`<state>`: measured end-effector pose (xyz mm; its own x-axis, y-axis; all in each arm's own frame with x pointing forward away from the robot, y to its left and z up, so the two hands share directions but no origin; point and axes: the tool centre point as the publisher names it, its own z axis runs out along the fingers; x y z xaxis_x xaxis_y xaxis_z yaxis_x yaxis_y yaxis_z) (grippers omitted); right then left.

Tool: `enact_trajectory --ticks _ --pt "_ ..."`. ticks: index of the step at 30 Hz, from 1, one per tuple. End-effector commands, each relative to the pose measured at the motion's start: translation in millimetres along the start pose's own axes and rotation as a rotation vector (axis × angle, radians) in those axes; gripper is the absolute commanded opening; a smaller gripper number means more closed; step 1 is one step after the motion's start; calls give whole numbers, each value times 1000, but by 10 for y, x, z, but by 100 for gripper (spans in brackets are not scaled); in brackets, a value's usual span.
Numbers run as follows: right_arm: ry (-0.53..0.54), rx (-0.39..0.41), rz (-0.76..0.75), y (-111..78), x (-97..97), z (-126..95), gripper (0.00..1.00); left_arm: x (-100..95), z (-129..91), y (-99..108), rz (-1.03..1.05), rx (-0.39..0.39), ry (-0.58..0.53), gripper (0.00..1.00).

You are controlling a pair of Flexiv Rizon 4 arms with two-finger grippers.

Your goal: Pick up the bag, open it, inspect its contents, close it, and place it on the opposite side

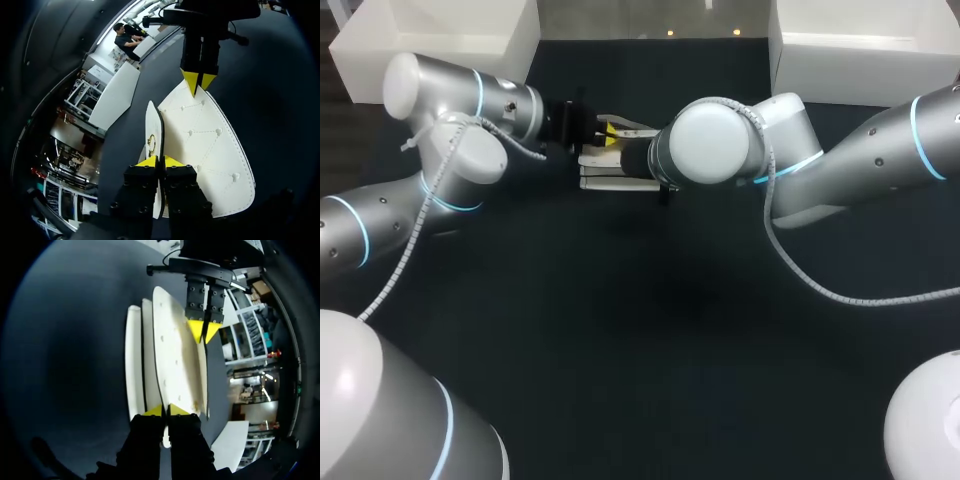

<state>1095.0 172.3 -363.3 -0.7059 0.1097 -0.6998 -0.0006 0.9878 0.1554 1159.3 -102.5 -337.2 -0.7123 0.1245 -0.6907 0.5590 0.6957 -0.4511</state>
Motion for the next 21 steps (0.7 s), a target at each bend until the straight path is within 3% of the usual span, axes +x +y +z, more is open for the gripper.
enact_trajectory --ticks 1,8,14,21 --pt "-6 -3 2 3 15 21 0 84 14 34 -12 29 32 0" --pt "-6 -3 2 3 15 21 0 267 79 115 -29 27 59 0" --pt "-6 -3 2 3 15 21 0 239 111 168 -20 7 35 0" --pt "-6 -3 2 3 15 21 0 228 70 37 49 53 37 0"
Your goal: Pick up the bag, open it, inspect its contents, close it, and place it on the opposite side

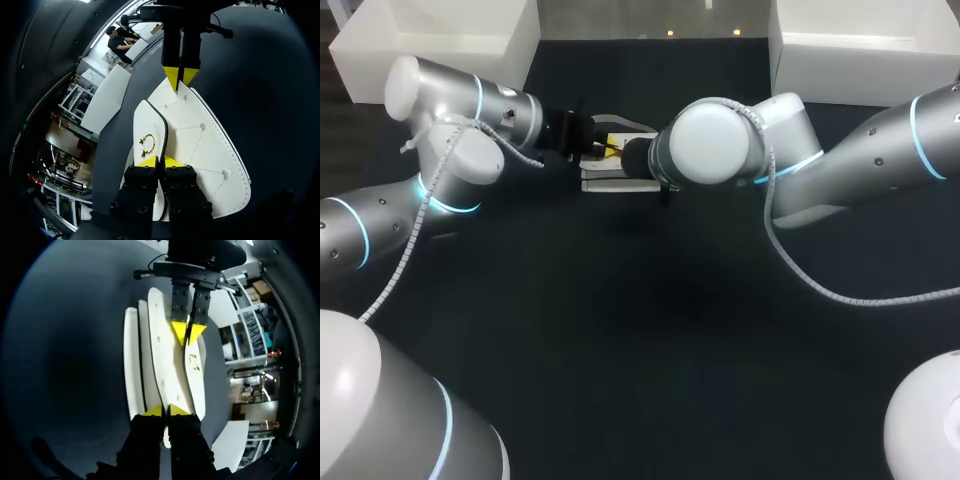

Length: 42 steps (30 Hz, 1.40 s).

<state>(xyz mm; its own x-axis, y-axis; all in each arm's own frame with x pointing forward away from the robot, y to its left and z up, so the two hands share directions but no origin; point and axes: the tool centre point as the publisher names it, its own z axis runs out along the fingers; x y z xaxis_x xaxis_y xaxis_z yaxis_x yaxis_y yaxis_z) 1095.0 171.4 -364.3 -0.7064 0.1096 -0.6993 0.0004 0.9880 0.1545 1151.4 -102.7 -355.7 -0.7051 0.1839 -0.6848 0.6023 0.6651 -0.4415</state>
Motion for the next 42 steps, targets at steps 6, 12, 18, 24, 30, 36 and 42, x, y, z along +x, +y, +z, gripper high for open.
enact_trajectory --ticks 6,12,18,24,30,36,42 --pt "-7 -4 2 13 8 15 0 19 -18 39 -11 8 -15 0" --pt "-7 -4 2 13 8 15 0 -38 -2 -32 -5 26 -30 25" --pt "-7 -4 2 13 8 15 0 -51 23 -93 24 48 -37 0" --pt "-7 -4 2 13 8 15 0 24 -25 40 40 62 -33 0" --pt "-7 -4 2 13 8 15 0 13 -68 133 31 83 -36 0" --pt "-7 -4 2 13 8 15 0 -40 29 -11 56 64 -37 0" --pt "-7 -4 2 13 8 15 0 -86 160 -16 10 -33 -61 0"
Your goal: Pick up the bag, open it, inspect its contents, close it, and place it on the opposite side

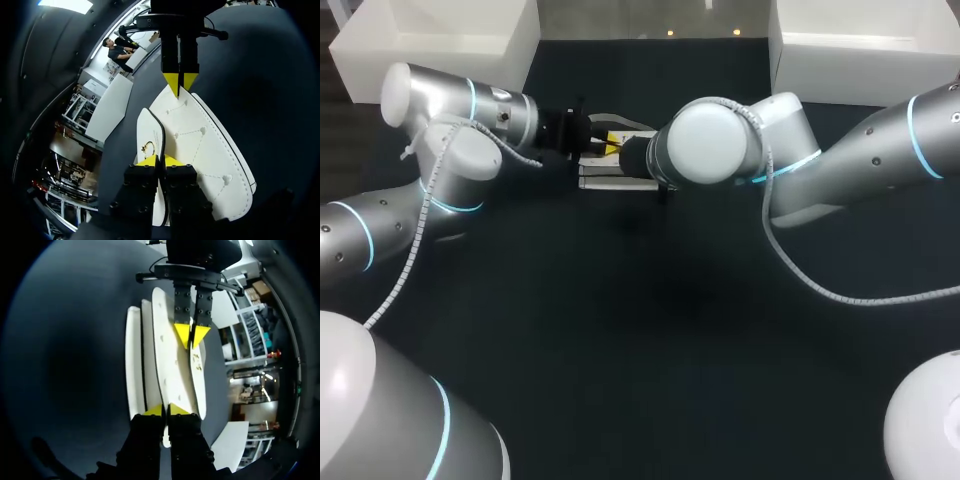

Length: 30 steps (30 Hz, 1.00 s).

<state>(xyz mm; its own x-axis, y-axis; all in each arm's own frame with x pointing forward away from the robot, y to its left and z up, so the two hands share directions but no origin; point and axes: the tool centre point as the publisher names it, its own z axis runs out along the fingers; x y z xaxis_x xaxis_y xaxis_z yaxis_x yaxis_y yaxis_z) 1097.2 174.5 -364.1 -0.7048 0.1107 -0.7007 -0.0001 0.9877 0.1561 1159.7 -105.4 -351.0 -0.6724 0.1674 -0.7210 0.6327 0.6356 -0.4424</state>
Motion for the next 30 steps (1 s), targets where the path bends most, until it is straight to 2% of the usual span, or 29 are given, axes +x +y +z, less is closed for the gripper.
enact_trajectory --ticks 1,17,18,19,21,23,25,26,27,28,29,30 --pt "-5 -2 1 -18 22 -3 0 11 146 -17 -24 -79 -20 0" --pt "-5 -2 1 -18 22 -3 0 -9 -31 25 -25 -5 -20 2" --pt "-5 -2 1 -18 22 -3 0 -15 -39 13 -24 -4 -22 14" --pt "-5 -2 1 -18 22 -3 0 -23 -50 -2 -23 -1 -24 35" --pt "-5 -2 1 -18 22 -3 0 -42 -72 -35 -20 5 -27 49" --pt "-4 -2 -1 -18 21 -4 0 -63 -99 -70 -14 18 -31 77" --pt "-2 -1 -4 -11 17 -13 0 -90 -136 -102 -14 36 -35 84" --pt "-1 -1 -4 -9 16 -21 13 -103 -157 -119 -14 42 -36 85" --pt "2 -1 -4 -10 15 -28 43 -114 -177 -136 -14 50 -37 87" --pt "7 0 -2 -11 14 -40 80 -123 -199 -151 -15 57 -36 89" --pt "10 2 -2 -10 12 -57 100 -131 -221 -165 -15 57 -36 89" --pt "11 -1 -1 -11 8 -83 100 -136 -237 -175 -14 56 -37 89"
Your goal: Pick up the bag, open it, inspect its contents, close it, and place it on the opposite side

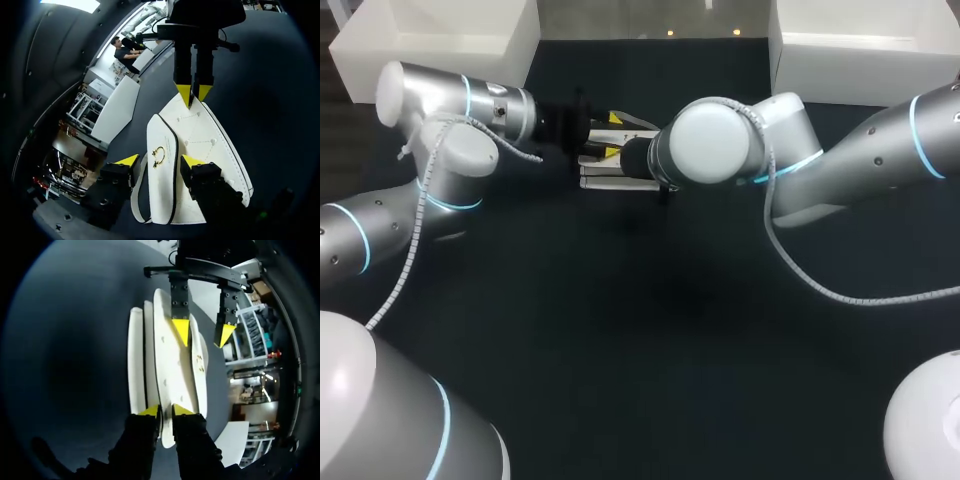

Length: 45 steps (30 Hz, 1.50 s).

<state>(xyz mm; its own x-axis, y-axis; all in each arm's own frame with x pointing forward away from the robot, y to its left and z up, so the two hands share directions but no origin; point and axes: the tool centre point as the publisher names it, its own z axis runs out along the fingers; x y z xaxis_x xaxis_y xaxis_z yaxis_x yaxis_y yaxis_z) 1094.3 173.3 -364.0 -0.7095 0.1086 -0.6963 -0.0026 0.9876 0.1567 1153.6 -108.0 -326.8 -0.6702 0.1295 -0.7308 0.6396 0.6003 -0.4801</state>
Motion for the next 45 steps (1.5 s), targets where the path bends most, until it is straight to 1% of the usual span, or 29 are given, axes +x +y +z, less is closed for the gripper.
enact_trajectory --ticks 1,3,4,5,7,8,9,11,12,14,16,17,18,22,26,27,35,38,40,42,45 --pt "8 0 5 -1 -16 -83 100 -8 -140 -39 1 18 1 89" --pt "15 0 10 1 -40 -148 100 -20 -191 -58 -2 1 -2 89" --pt "21 -5 12 0 -58 -185 100 -27 -221 -66 -5 1 0 91" --pt "30 9 8 -4 -79 -219 100 -34 -247 -72 -19 -1 0 94" --pt "43 -8 13 -2 -128 -303 100 -46 -311 -91 -23 -20 5 96" --pt "51 6 9 -3 -154 -335 100 -54 -347 -102 -28 -26 5 97" --pt "61 -4 12 -6 -180 -370 100 -60 -386 -116 -36 -29 13 100" --pt "92 2 7 -1 -239 -434 100 -71 -467 -136 -49 -55 26 100" --pt "112 -7 15 2 -265 -465 100 -75 -513 -145 -58 -74 30 100" --pt "146 8 6 6 -319 -512 100 -82 -610 -157 -81 -101 53 100" --pt "183 -11 20 13 -373 -561 100 -76 -705 -169 -99 -143 69 100" --pt "197 2 17 15 -396 -579 100 -68 -755 -175 -116 -149 93 100" --pt "221 -1 27 16 -418 -591 100 -58 -797 -180 -128 -163 112 100" --pt "264 5 34 21 -500 -632 100 -24 -927 -174 -196 -214 183 100" --pt "313 25 32 40 -570 -669 100 -2 -1037 -149 -256 -223 254 100" --pt "322 35 27 46 -586 -677 100 4 -1062 -144 -273 -214 270 100" --pt "378 39 37 65 -690 -745 100 47 -1179 -125 -340 -224 357 100" --pt "394 54 22 63 -712 -751 100 60 -1197 -127 -351 -237 383 100" --pt "416 45 26 54 -730 -741 100 64 -1201 -124 -364 -238 406 100" --pt "436 59 14 43 -743 -719 100 55 -1206 -105 -379 -257 418 100" --pt "473 44 15 25 -756 -682 100 63 -1189 -92 -405 -254 459 100"
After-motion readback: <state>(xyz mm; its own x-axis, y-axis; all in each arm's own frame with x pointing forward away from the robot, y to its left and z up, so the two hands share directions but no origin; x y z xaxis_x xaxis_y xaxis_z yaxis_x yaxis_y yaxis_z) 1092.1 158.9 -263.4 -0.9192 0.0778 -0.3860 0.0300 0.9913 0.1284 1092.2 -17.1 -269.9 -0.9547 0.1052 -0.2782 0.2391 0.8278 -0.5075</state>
